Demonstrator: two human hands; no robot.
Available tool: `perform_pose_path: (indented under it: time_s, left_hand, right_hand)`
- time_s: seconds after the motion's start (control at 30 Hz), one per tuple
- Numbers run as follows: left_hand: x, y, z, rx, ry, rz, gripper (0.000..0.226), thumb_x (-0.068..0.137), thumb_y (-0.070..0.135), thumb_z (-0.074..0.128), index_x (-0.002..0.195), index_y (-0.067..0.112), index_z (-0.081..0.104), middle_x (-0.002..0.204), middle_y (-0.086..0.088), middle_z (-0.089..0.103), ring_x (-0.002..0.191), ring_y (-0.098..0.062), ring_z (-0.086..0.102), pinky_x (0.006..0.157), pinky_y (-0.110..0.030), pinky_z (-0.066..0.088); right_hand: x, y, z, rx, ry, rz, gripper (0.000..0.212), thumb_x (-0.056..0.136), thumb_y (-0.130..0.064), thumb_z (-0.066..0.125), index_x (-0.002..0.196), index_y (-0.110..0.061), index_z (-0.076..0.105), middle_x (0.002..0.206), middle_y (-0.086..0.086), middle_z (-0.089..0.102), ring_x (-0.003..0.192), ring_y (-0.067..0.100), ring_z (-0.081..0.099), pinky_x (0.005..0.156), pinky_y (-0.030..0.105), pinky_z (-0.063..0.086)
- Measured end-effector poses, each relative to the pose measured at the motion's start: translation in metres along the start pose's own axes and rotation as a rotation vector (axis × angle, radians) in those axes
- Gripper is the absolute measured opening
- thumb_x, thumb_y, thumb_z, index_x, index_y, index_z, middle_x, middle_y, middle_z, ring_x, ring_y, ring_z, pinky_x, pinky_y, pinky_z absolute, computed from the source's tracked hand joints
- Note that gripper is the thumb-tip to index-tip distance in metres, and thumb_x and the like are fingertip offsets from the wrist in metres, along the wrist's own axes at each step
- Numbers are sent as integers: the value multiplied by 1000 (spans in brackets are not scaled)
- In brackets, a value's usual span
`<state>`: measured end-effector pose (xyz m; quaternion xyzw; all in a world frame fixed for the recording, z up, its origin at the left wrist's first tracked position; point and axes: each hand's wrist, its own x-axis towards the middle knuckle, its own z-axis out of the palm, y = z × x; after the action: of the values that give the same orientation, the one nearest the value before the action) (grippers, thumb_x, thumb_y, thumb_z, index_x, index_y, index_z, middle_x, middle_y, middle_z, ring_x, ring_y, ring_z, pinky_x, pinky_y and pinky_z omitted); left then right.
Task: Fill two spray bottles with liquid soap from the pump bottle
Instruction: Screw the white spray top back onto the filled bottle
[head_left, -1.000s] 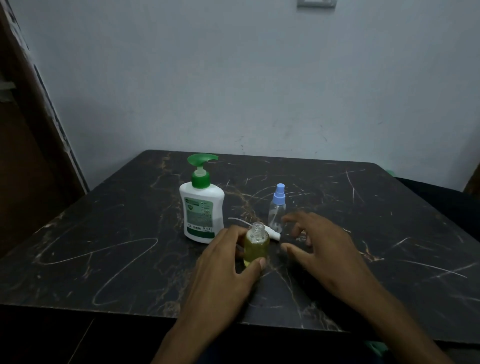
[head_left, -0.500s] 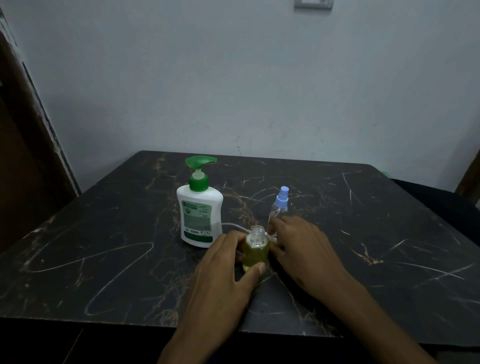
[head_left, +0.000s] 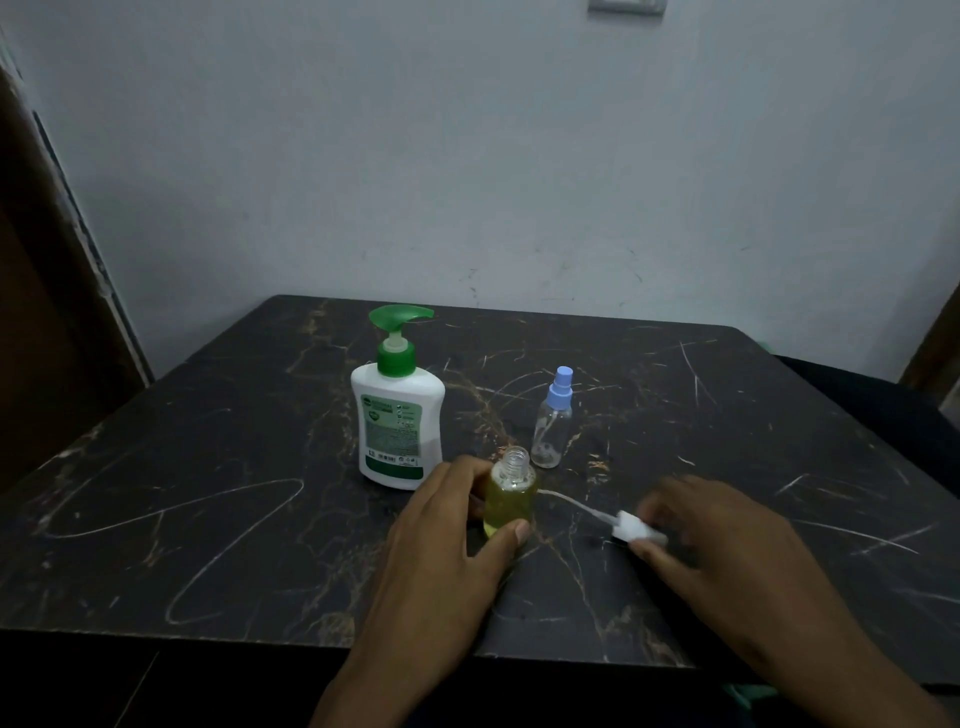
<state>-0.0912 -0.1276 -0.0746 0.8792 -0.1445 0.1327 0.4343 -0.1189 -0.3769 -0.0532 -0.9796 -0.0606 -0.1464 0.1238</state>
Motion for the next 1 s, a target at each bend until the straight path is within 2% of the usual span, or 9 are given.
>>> perform_pose_path:
  time_s: [0.13, 0.2, 0.37, 0.47, 0.53, 0.63, 0.73, 0.83, 1.0]
  left_hand:
    - [0, -1, 1, 3, 5, 8, 28, 92, 39, 77, 114, 41, 59, 109, 22, 62, 104, 4, 59, 83, -17, 47]
    - [0, -1, 1, 4, 4, 13, 28, 93, 38, 76, 114, 41, 59, 109, 21, 62, 105, 3, 59, 84, -19, 48]
    - [0, -2, 1, 14, 0, 18, 26, 94, 42, 74, 114, 42, 58, 109, 23, 61, 105, 5, 57, 83, -17, 46]
    - [0, -2, 1, 8, 3, 19, 25, 94, 41, 74, 114, 42, 58, 109, 23, 62, 105, 5, 57, 83, -18, 47]
    - [0, -2, 2, 4, 4, 21, 25, 94, 41, 75, 114, 42, 59, 108, 23, 61, 104, 5, 58, 84, -21, 49]
    - [1, -3, 2, 1, 6, 21, 26, 94, 41, 74, 114, 42, 58, 109, 22, 61, 104, 4, 59, 87, -26, 53]
    - [1, -4, 3, -1, 14, 34, 26, 93, 42, 74, 114, 42, 58, 109, 22, 61, 104, 2, 59, 88, -29, 53]
    - [0, -5, 4, -4, 17, 40, 27, 93, 42, 74, 114, 43, 57, 109, 22, 60, 103, 2, 59, 88, -30, 53]
    - [1, -7, 5, -1, 18, 49, 27, 93, 42, 73, 115, 43, 57, 109, 22, 60, 104, 2, 59, 89, -29, 53]
  right_hand:
    - [-22, 18, -37, 75, -5, 131, 22, 76, -49, 79, 89, -47, 61, 75, -22, 64, 69, -2, 61, 59, 23, 48]
    - [-26, 22, -60, 109, 5, 139, 29, 74, -45, 80, 95, -53, 62, 84, -26, 68, 73, 0, 65, 54, 29, 54]
    - [-14, -5, -109, 211, 110, -44, 35, 74, -37, 84, 103, -49, 68, 87, -16, 68, 66, 10, 66, 45, 21, 48]
    - [3, -29, -117, 215, 153, -171, 29, 76, -38, 82, 102, -45, 71, 83, -16, 67, 73, 7, 66, 50, 23, 49]
    - [15, -38, -114, 191, 157, -209, 25, 75, -34, 83, 98, -40, 74, 74, -17, 64, 73, -2, 63, 55, 11, 43]
    - [29, -47, -109, 141, 128, -241, 23, 72, -28, 87, 92, -31, 76, 67, -20, 58, 72, -12, 57, 64, 3, 41]
    - [33, -53, -115, 87, 103, -229, 21, 72, -32, 84, 90, -37, 75, 65, -17, 57, 73, -9, 57, 51, 11, 33]
    - [31, -53, -124, 55, 98, -230, 21, 72, -38, 80, 91, -43, 72, 67, -18, 58, 74, -6, 58, 52, 23, 36]
    - [31, -59, -126, 37, 60, -243, 18, 73, -41, 76, 90, -44, 71, 69, -18, 60, 71, -6, 58, 53, 25, 37]
